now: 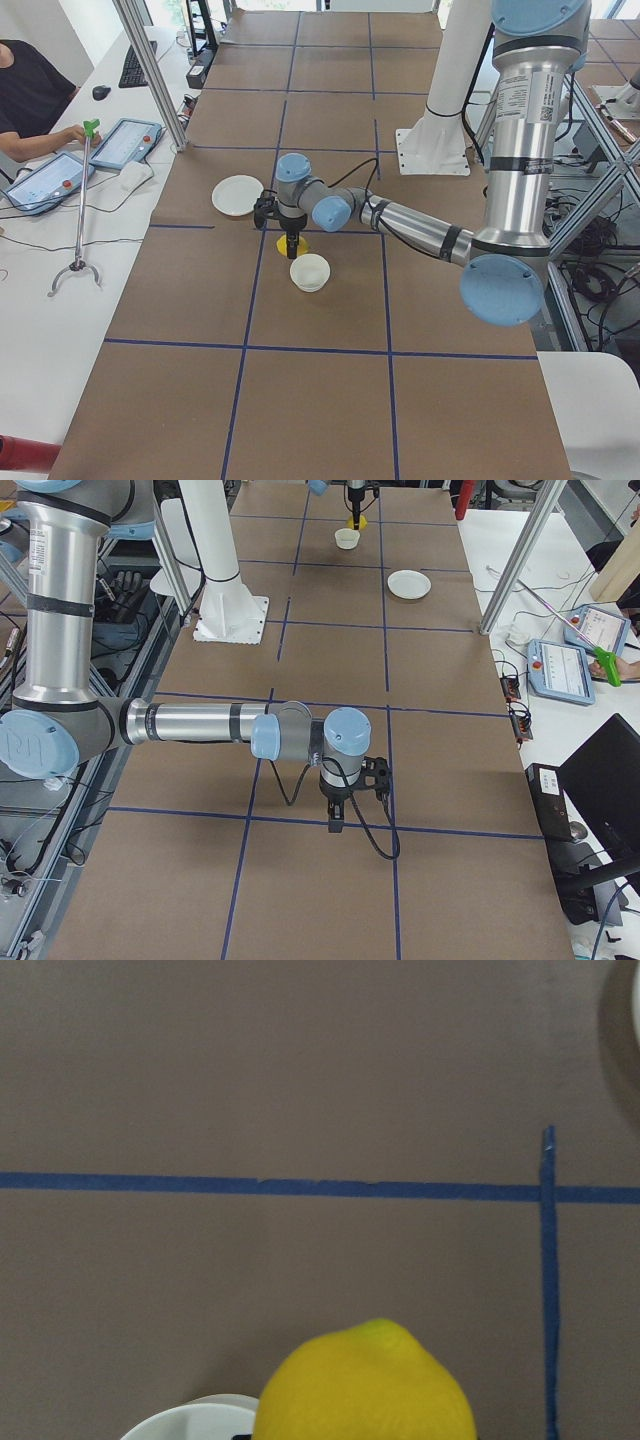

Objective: Move lemon from plate to bowl
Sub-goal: 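Lower the lemon into the bowl and open the left gripper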

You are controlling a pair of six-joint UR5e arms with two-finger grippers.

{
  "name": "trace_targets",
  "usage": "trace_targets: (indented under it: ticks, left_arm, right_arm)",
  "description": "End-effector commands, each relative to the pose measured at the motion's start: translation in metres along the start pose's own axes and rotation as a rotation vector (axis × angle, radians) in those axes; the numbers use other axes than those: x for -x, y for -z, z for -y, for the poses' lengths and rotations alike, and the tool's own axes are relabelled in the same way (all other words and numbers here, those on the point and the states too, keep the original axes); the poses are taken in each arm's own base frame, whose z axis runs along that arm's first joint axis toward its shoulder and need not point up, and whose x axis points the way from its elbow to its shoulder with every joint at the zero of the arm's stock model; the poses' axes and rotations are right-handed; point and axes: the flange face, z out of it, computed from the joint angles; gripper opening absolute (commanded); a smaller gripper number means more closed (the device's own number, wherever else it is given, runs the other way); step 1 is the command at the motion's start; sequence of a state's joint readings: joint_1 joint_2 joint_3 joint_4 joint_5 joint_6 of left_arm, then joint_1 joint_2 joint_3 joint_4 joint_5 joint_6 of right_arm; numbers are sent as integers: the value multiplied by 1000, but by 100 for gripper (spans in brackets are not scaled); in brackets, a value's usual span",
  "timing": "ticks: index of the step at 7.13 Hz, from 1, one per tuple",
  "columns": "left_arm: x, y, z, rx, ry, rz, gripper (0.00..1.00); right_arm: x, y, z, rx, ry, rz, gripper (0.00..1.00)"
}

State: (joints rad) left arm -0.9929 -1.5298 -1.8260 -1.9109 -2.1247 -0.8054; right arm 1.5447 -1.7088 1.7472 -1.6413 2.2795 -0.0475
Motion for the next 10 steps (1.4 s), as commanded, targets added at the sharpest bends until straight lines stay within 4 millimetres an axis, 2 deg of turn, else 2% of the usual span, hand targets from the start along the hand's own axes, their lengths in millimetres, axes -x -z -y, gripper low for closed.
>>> trace_targets:
  ticks: [1,4,5,6,7,10]
  left_arm:
    - [13,-16,-16,10,-6,27,0]
    - [4,-39,-29,51,-36,44,2]
    - [5,-42,-30,57,-37,47,7]
    - [6,-43,-29,58,-38,48,59]
    - [6,-43,-29,57,-38,47,100]
    - [-2,-38,-26,50,-47,33,100]
  right_arm:
    - [0,0,0,0,0,0,100]
    - [0,0,0,0,0,0,100]
    - [0,0,0,0,0,0,100]
    - [0,0,0,0,0,0,100]
    - [0,0,0,0,0,0,100]
    - [0,0,0,0,0,0,100]
